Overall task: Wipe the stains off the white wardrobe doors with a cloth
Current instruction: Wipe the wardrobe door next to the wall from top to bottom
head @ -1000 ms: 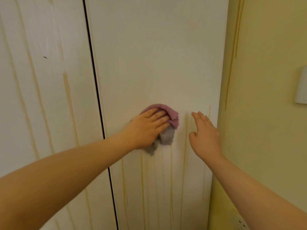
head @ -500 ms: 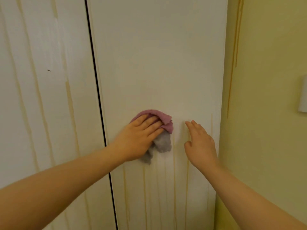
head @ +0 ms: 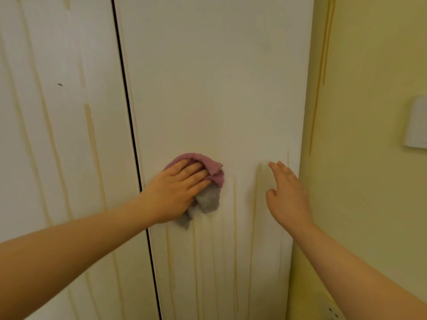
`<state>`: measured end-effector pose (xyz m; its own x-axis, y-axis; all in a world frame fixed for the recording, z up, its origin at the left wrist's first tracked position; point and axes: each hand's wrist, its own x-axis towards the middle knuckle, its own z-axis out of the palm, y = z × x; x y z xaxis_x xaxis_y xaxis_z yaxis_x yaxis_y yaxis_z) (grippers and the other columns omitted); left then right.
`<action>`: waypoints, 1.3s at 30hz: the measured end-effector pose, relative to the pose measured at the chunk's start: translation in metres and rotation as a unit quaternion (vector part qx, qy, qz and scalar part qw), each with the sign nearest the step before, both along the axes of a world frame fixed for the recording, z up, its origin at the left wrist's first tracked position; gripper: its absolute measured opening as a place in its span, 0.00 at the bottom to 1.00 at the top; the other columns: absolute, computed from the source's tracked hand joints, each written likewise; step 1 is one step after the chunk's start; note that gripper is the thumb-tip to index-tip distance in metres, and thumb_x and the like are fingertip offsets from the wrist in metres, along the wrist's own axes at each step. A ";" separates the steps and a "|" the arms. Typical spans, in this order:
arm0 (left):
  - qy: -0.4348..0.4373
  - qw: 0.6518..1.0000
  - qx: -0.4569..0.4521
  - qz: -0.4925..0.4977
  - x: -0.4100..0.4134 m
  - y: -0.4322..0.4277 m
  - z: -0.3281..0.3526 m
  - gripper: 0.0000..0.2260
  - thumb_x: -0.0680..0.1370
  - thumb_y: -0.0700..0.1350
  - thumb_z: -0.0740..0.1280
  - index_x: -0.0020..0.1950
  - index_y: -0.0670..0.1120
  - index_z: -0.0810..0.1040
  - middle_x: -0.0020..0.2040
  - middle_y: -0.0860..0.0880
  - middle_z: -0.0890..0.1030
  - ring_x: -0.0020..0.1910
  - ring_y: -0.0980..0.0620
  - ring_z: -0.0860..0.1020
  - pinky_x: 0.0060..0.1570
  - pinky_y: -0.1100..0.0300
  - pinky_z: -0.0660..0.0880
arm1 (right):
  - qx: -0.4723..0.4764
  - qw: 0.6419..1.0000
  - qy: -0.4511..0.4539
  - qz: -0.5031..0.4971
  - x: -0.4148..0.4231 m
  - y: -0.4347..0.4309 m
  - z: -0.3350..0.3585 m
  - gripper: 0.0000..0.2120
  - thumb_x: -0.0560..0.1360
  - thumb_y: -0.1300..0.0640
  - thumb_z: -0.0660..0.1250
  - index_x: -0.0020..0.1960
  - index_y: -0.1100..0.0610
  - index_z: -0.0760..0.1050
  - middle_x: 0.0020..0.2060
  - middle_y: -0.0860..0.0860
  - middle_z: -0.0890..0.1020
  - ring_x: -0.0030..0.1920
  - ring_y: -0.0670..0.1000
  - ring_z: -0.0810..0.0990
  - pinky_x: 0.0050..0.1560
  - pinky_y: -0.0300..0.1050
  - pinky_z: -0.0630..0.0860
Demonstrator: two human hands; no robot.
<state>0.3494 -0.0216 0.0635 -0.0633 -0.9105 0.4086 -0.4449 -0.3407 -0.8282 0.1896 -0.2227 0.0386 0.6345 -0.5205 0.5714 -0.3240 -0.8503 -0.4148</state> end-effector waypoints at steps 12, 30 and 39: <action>0.001 0.991 0.134 0.013 -0.012 -0.067 -0.003 0.24 0.71 0.50 0.53 0.58 0.46 0.82 0.59 0.47 0.80 0.59 0.44 0.78 0.67 0.49 0.62 | 0.029 0.999 0.003 -0.034 -0.010 -0.023 -0.035 0.30 0.75 0.63 0.56 0.75 0.52 0.52 0.75 0.50 0.53 0.75 0.50 0.50 0.71 0.49 0.53; 0.008 0.999 0.033 0.034 -0.024 -0.127 -0.025 0.26 0.75 0.49 0.52 0.68 0.40 0.73 0.68 0.41 0.73 0.67 0.40 0.70 0.71 0.47 0.50 | 0.017 0.992 0.076 -0.095 -0.015 -0.043 -0.065 0.32 0.77 0.55 0.56 0.76 0.45 0.46 0.76 0.50 0.42 0.75 0.55 0.40 0.72 0.51 0.45; 0.005 0.994 0.111 0.025 -0.027 -0.155 -0.027 0.24 0.77 0.49 0.51 0.71 0.43 0.70 0.71 0.44 0.70 0.71 0.44 0.67 0.72 0.50 0.48 | 0.027 0.992 0.068 -0.105 -0.018 -0.056 -0.064 0.32 0.76 0.56 0.57 0.75 0.46 0.46 0.76 0.50 0.43 0.75 0.55 0.41 0.72 0.51 0.45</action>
